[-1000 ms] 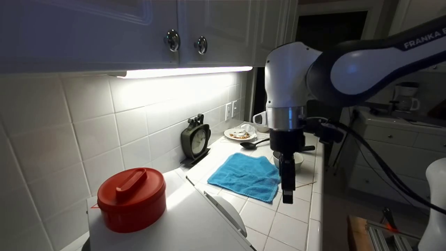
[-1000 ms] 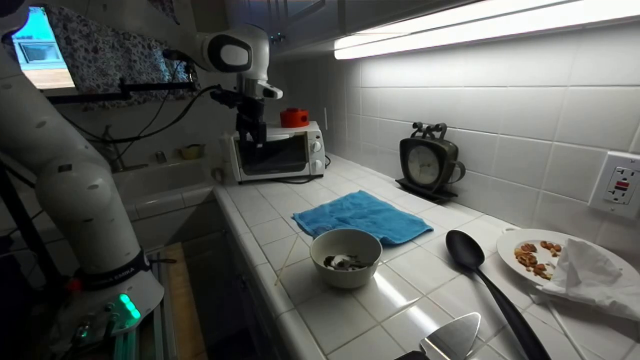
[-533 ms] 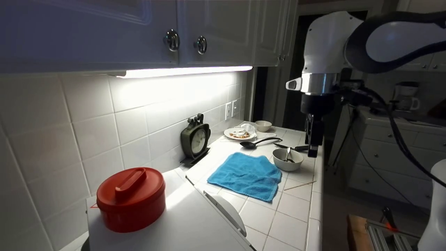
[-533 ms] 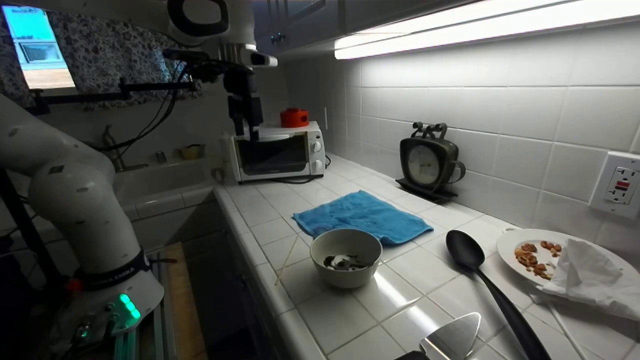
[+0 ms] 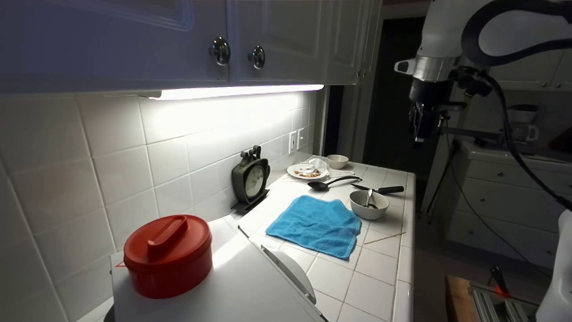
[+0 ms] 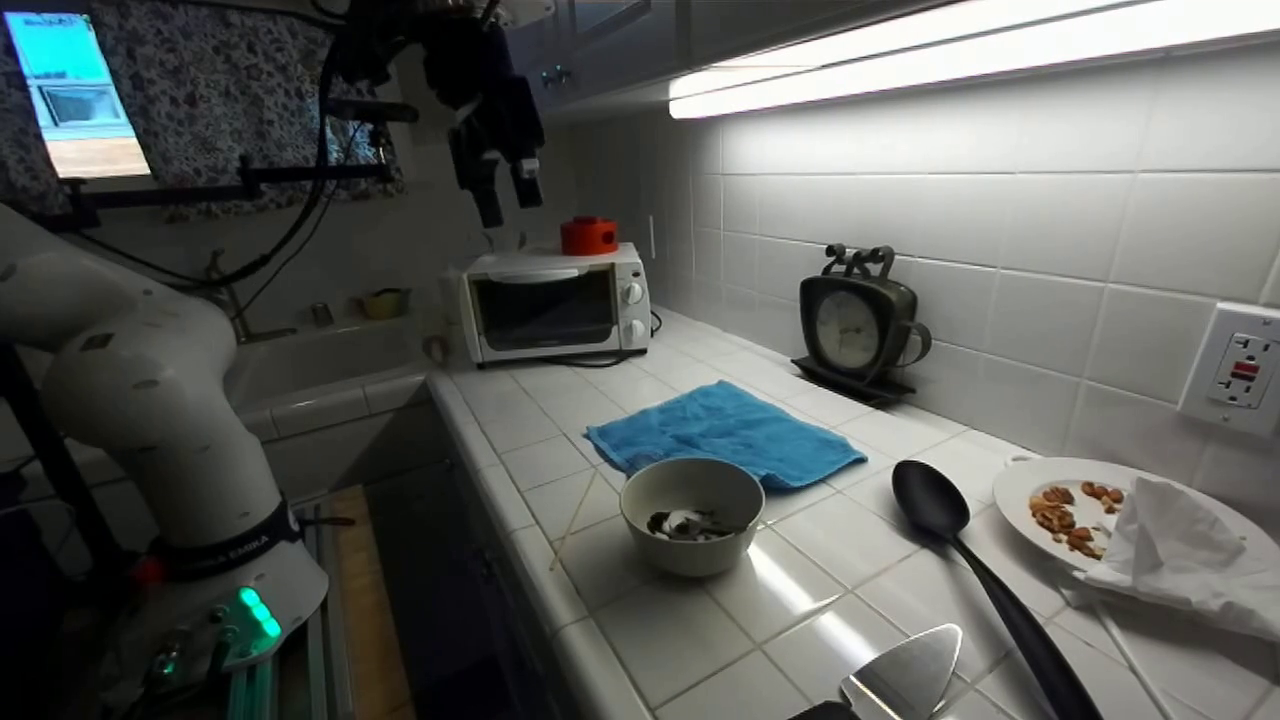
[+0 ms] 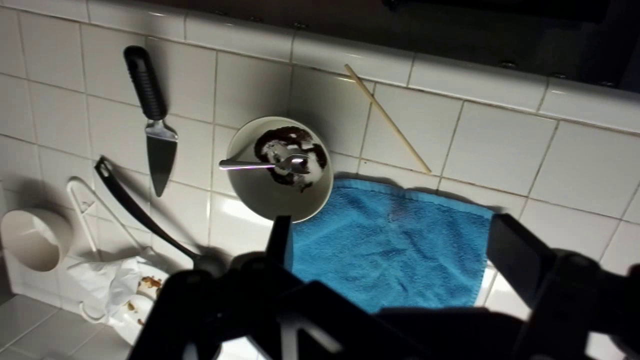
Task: Open the left door of the upper cabinet on the right.
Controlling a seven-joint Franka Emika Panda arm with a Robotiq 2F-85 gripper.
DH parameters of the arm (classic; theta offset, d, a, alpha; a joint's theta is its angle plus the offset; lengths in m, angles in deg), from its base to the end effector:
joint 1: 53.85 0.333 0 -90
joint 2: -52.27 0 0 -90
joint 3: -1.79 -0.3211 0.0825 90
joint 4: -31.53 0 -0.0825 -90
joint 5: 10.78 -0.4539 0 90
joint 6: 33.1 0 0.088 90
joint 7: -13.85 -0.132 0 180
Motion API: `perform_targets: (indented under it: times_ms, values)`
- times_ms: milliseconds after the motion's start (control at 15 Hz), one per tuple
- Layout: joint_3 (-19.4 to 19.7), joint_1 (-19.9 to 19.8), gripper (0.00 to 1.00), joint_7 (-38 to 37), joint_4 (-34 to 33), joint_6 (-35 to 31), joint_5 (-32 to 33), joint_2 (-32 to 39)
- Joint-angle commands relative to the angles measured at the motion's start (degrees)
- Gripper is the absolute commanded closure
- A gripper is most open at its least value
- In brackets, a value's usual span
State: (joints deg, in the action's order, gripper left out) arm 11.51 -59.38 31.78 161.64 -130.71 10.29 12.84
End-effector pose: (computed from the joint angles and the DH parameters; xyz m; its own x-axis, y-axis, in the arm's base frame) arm 0.3930 -0.1638 0.5890 0.9936 0.1100 0.0248 0.0989 -0.9553 0.2785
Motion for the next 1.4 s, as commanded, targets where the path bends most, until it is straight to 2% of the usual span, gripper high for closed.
perform_targets:
  times_ms: [0, 67, 200, 533, 667, 1133, 1333]
  values:
    - [2.9, -1.4, 0.0, 2.9, -4.5, -4.4, 5.3, 0.7]
    - [1.9, -0.5, 0.0, 1.2, -2.3, -2.5, 2.9, 0.1]
    - [3.0, -1.2, 0.0, 2.2, -3.8, -3.7, 3.8, 0.2]
    - [3.0, -1.2, 0.0, 2.3, -4.1, -3.8, 3.8, 0.3]
    - [4.3, -1.6, 0.0, 2.9, -6.1, -4.6, 4.1, 1.9]
    - [16.4, -2.0, 0.0, 11.5, -16.6, -8.9, 0.0, 8.0]
    - [21.5, -0.7, 0.0, 15.3, -22.0, -13.8, -5.1, 11.6]
